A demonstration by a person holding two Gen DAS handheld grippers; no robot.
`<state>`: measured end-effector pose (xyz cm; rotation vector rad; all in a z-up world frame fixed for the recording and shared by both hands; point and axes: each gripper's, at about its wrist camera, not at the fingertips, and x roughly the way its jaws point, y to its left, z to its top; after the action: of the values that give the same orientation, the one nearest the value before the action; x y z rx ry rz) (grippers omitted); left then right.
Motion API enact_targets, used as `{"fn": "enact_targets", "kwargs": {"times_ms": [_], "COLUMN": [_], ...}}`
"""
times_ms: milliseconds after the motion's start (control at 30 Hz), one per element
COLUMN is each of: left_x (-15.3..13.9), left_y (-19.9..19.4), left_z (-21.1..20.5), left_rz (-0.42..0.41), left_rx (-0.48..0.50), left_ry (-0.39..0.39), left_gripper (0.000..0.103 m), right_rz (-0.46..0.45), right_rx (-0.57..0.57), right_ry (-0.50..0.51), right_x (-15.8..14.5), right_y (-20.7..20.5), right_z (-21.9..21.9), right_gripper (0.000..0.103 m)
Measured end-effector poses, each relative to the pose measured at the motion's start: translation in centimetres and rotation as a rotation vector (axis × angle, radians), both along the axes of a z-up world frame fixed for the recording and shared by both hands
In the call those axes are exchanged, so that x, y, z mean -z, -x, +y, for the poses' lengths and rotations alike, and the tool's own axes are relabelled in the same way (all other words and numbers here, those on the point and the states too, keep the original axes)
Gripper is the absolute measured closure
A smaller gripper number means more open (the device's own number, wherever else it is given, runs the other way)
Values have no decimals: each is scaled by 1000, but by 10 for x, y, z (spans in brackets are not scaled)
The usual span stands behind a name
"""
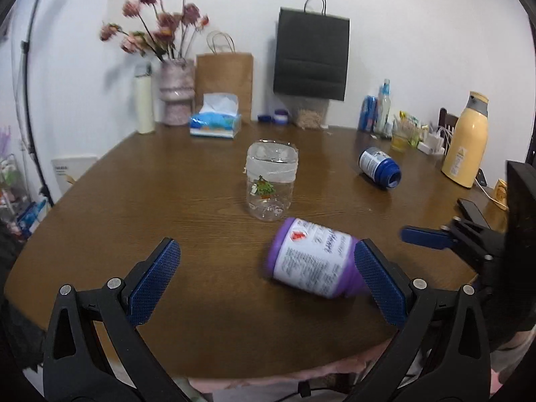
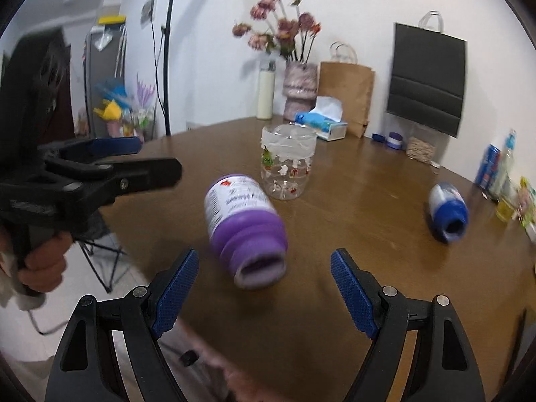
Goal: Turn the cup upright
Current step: 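Move the left tool to the lying purple bottle and close around its body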
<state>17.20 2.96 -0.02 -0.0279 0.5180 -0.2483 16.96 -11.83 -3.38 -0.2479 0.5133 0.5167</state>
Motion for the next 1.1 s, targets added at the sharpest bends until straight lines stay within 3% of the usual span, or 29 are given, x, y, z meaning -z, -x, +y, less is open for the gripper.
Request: {"fn": "enact_targets", "kwargs": {"times_ms": [67, 133, 233, 400, 533, 600, 700, 867, 967, 1033, 1100], "left_x": [0, -1, 2, 15, 33, 35, 33, 27, 25, 23, 20], "left_y": [-14, -28, -43, -72, -93, -94, -85, -76, -74, -74, -77], "left_z": [-1, -3, -6, -10, -8, -2, -2, -2, -1, -2, -1], "left_rz": [9, 27, 57, 165, 281, 294, 253, 211, 202, 206, 235], "left_rx": [15, 37, 86, 106, 84, 56, 11, -62, -60, -68, -69], "left_ry": [1, 15, 26, 48, 95, 134, 82, 4, 2, -17, -17], "left_gripper": [1, 2, 4, 27, 41, 42, 42, 42, 42, 39, 26], "right_rz": [34, 112, 127, 125, 151, 138, 110, 138, 181, 204, 214], "right_rx": [-36, -66, -92, -140, -248, -264, -225, -169, -127, -113, -88], "right_ry": [-9, -32, -27, -23, -23, -13, 12, -16, -56, -83, -97], "right_x": [2, 6, 7, 9, 8, 6, 4, 8, 9, 9, 10], "right_y": [-23, -42, -52, -52, -56, -56, -58, -74, -85, -90, -91], "right_z": [10, 18, 28, 32, 27, 24, 14, -4, -12, -17, -22], "right_gripper": [18, 36, 36, 36, 35, 33, 25, 25, 25, 25, 25]}}
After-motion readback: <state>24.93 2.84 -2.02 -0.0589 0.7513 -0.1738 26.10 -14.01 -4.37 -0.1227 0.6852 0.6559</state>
